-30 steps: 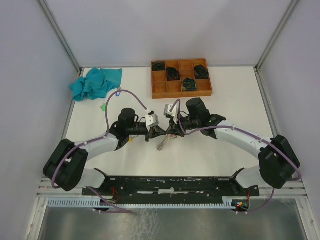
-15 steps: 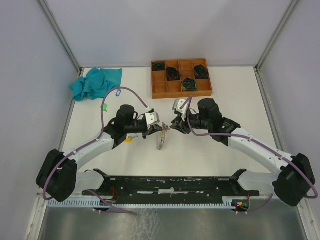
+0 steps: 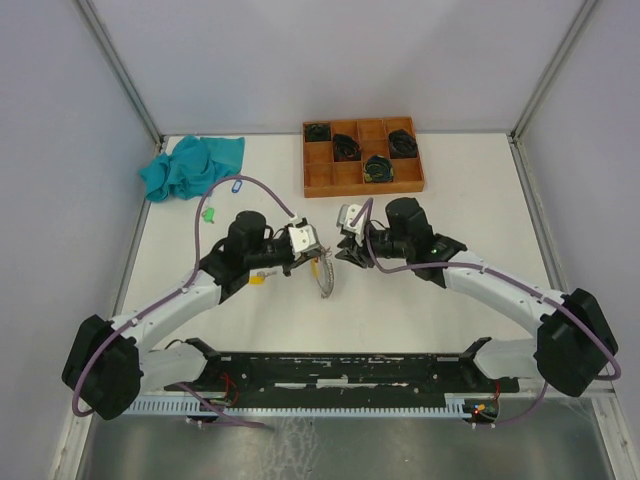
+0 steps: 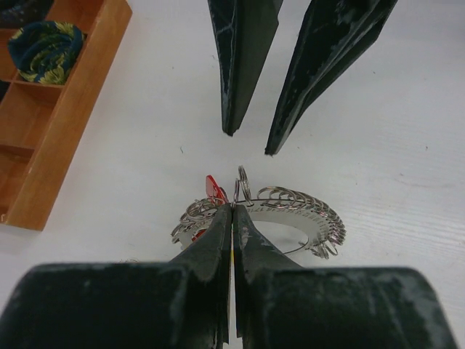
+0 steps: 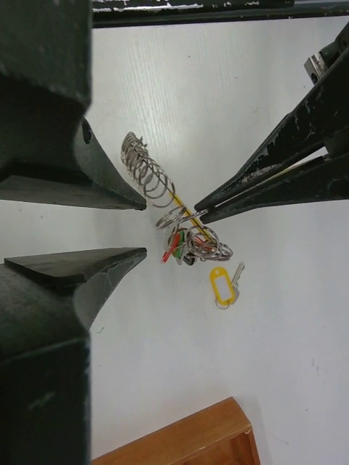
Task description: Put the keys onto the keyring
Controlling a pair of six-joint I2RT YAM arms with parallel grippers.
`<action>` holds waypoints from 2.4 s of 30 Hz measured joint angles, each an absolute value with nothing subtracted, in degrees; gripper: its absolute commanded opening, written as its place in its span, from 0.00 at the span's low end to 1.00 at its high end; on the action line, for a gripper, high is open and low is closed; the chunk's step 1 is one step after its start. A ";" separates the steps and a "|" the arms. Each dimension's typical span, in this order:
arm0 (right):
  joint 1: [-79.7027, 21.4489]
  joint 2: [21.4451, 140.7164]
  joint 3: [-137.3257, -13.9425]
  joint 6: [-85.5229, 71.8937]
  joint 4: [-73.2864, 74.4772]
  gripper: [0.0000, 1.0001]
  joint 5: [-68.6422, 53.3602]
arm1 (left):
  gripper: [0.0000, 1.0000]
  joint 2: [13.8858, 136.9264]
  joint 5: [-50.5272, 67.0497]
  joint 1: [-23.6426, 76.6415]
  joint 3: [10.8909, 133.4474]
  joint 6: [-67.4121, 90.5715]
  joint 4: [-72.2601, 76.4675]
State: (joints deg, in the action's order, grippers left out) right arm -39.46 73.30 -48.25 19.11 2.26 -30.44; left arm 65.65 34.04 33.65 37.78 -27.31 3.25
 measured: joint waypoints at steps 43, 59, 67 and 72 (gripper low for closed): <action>-38.87 76.77 -42.89 20.82 -15.73 0.28 -37.17 | 0.03 65.01 33.21 34.85 34.30 -25.63 12.19; -38.87 78.83 -42.09 19.57 -18.46 0.11 -36.88 | 0.03 65.01 33.21 34.85 34.15 -25.02 12.62; -38.59 78.83 -42.17 20.47 -17.06 0.01 -37.54 | 0.22 64.97 32.97 34.85 33.76 -24.75 13.08; -36.36 78.61 -42.98 23.27 -9.89 0.01 -37.87 | 0.40 61.67 31.53 34.85 33.32 -24.56 13.43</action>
